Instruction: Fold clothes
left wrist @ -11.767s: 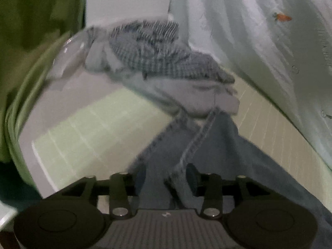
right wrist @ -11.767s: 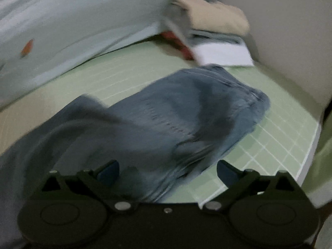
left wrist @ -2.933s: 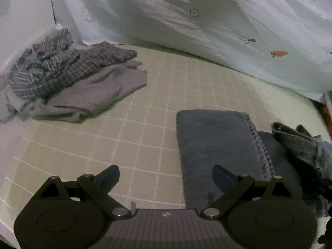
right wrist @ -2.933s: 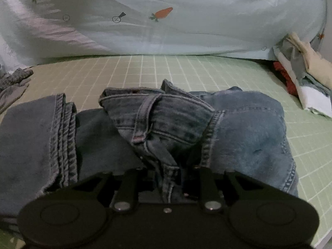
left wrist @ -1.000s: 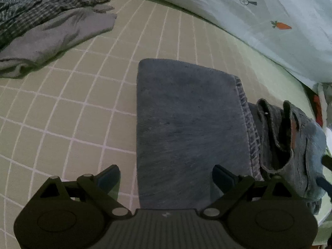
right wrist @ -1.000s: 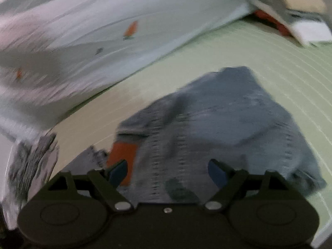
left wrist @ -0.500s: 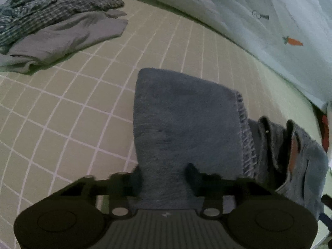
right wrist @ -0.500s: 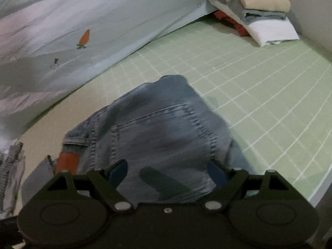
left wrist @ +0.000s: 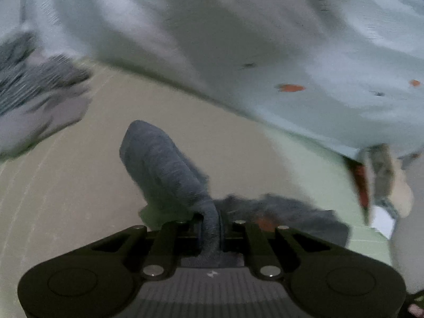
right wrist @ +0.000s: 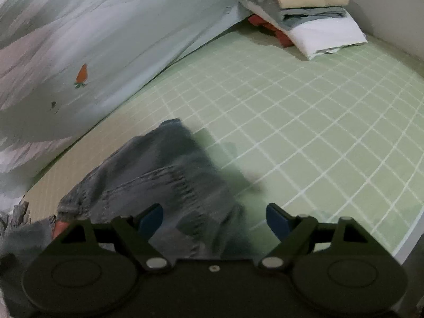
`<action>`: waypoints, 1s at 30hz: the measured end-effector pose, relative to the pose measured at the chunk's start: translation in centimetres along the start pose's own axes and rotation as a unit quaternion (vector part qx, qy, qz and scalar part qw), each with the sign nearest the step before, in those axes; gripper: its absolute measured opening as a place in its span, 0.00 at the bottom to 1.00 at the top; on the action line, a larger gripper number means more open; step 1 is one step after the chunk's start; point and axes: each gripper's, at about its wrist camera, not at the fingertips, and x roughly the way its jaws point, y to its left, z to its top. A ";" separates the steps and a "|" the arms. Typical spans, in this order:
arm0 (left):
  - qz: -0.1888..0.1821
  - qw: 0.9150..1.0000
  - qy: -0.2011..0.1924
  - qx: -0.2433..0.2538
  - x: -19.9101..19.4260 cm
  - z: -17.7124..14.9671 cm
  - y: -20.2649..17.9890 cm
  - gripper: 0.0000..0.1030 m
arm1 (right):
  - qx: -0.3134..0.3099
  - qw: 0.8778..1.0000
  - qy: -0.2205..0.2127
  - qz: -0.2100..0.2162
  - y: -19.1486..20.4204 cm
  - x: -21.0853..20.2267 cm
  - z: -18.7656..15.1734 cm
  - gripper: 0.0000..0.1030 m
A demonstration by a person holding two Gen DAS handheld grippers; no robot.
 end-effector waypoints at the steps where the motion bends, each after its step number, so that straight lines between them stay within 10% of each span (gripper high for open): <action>1: -0.011 1.000 -0.002 0.006 0.1 0.1 -1.5 0.11 | 0.000 1.000 -0.001 0.002 -0.5 0.0 0.3 0.83; 9: -0.057 0.995 0.019 0.086 3.8 -2.9 -13.6 0.10 | -0.013 1.000 -0.001 0.010 -5.1 -0.3 2.7 0.83; 16: 0.015 0.991 0.080 0.108 10.7 -9.0 -18.2 0.13 | -0.048 0.999 -0.002 -0.007 -9.7 -0.8 4.4 0.83; 18: 0.027 0.991 0.075 0.106 10.8 -10.0 -18.8 0.21 | -0.044 0.999 -0.004 -0.011 -11.0 -0.8 5.1 0.83; 23: -0.020 0.995 0.037 0.086 7.6 -9.9 -19.1 0.86 | -0.043 0.999 0.009 -0.002 -12.2 -0.3 6.1 0.83; 30: 0.011 0.995 -0.027 0.090 3.1 -9.4 -17.8 0.95 | -0.144 0.989 0.014 0.034 -7.3 0.5 5.1 0.89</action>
